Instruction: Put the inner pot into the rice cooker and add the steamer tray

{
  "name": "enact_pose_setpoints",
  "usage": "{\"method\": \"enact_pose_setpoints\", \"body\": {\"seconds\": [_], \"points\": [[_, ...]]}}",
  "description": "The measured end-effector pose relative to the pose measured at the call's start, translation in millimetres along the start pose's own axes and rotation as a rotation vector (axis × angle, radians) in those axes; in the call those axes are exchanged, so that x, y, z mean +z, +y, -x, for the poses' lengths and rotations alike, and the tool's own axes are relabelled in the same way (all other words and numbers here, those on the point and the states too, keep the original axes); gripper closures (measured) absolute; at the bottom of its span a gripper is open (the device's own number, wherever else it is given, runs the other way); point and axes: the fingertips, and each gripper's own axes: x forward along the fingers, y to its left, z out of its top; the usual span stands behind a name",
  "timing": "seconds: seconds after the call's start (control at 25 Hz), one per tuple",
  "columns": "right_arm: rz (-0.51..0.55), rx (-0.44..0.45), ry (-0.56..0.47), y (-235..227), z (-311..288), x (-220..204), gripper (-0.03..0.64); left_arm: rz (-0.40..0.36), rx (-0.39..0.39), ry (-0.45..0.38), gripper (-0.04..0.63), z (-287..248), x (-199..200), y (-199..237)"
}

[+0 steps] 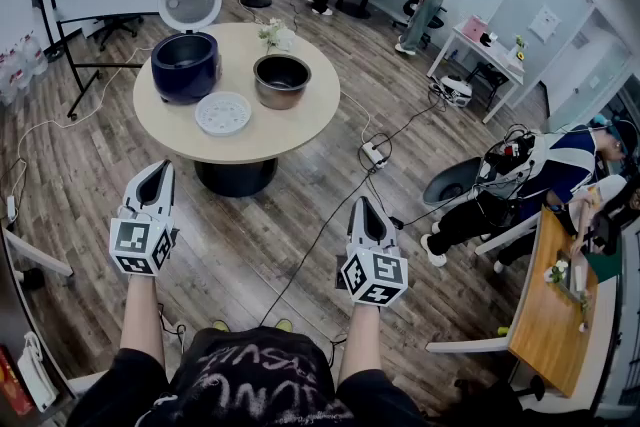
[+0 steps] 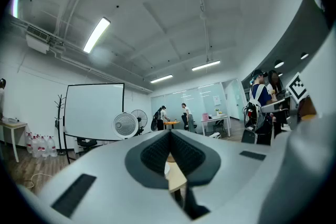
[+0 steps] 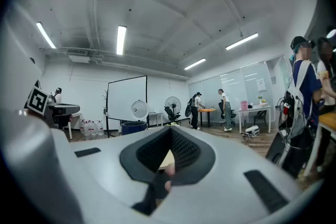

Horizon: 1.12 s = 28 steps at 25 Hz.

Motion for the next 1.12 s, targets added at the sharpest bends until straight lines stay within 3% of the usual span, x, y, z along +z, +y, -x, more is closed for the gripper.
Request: {"method": "enact_pose_setpoints", "body": {"seconds": [1.0, 1.12], "points": [[-0.046, 0.022, -0.018, 1, -4, -2, 0.593, 0.030, 0.027, 0.004, 0.584, -2, -3, 0], [-0.052, 0.030, -0.023, -3, -2, 0, 0.541, 0.043, 0.000, 0.006, 0.519, -4, -2, -9]]}}
